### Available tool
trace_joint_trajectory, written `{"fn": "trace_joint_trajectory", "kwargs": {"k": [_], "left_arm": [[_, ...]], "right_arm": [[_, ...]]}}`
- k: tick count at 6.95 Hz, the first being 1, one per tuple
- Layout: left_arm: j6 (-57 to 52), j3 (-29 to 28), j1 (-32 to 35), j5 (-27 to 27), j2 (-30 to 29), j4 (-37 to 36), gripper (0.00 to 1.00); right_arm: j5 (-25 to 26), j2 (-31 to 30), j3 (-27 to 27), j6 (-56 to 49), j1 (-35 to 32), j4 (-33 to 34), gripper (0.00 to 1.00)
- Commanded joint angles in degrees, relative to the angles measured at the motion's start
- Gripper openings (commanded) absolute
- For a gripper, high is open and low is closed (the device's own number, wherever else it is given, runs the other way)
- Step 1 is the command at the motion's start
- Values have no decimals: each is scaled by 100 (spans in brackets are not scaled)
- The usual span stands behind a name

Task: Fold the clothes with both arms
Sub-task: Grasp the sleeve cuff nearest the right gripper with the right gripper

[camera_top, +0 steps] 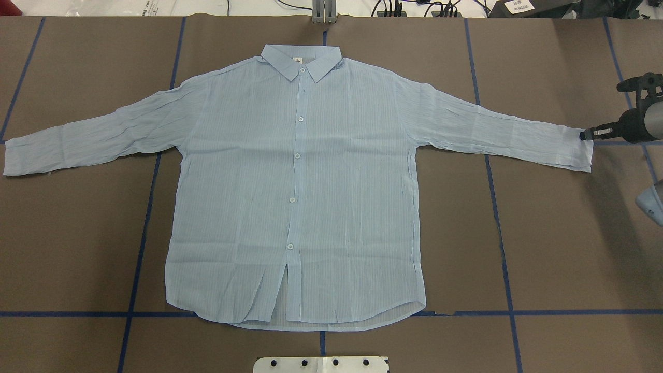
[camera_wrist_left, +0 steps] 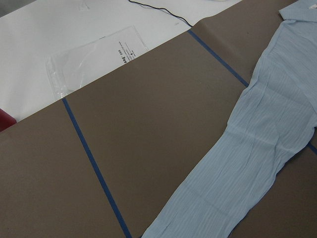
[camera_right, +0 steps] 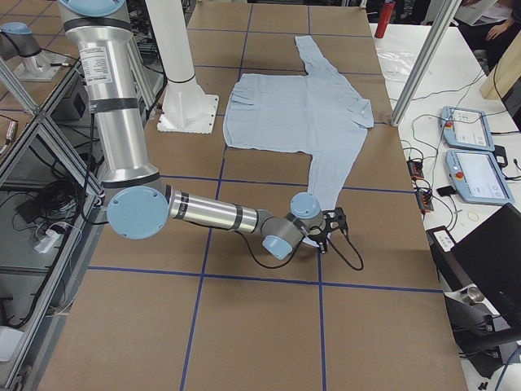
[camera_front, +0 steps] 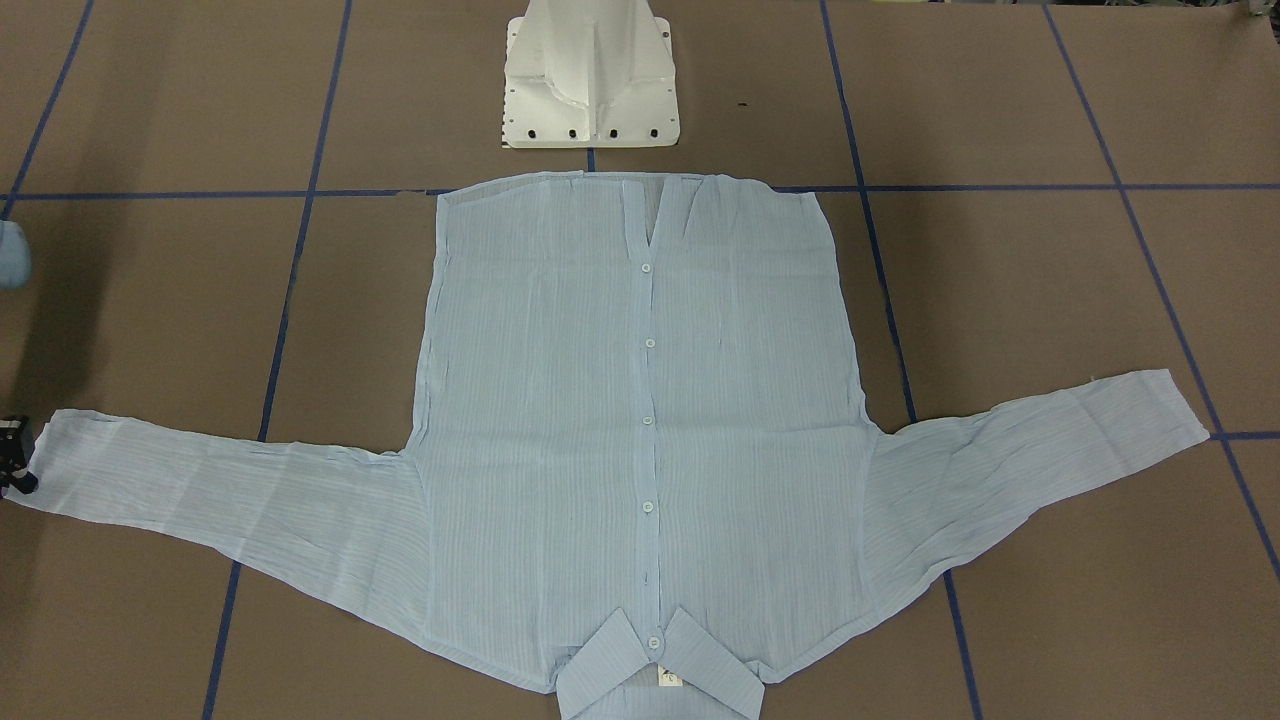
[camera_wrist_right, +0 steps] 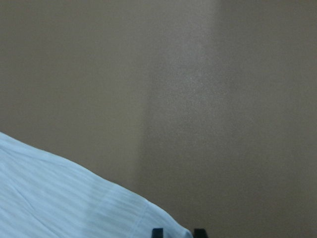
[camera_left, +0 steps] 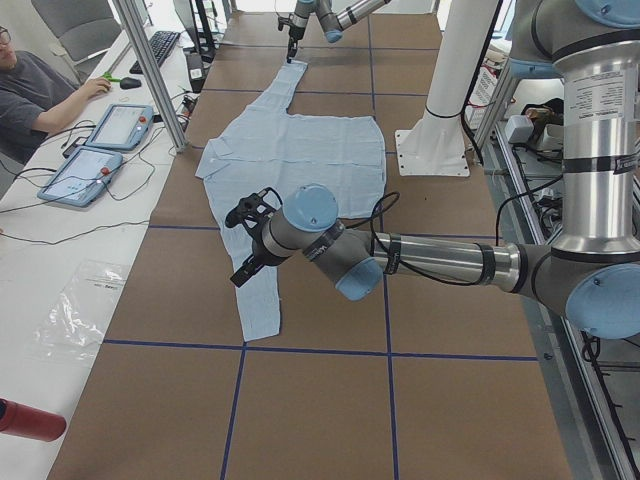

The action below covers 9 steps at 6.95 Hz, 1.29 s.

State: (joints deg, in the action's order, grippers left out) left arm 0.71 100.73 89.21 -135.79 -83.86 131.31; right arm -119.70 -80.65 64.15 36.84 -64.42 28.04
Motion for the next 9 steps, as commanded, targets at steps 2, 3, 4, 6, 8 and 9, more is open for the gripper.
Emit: {"fn": "trace_joint_trajectory", "kwargs": {"k": [2, 3, 4, 6, 8, 9], "left_arm": [[0, -1, 0, 0, 45, 52, 100], [0, -1, 0, 0, 62, 52, 100], [0, 8, 0, 0, 106, 104, 100], [0, -1, 0, 0, 150, 158, 100], [0, -1, -8, 0, 151, 158, 100], [0, 8, -8, 0, 151, 166, 100]], "right_arm": [[-167, -39, 437, 234, -44, 17, 0], [-203, -12, 884, 845, -45, 191, 0], [-159, 23, 1219, 1304, -45, 254, 0], [374, 215, 1852, 2313, 374, 586, 0], [1819, 1107, 2433, 3299, 1435, 2100, 0], [2523, 1722, 2435, 3887, 1980, 2805, 0]]}}
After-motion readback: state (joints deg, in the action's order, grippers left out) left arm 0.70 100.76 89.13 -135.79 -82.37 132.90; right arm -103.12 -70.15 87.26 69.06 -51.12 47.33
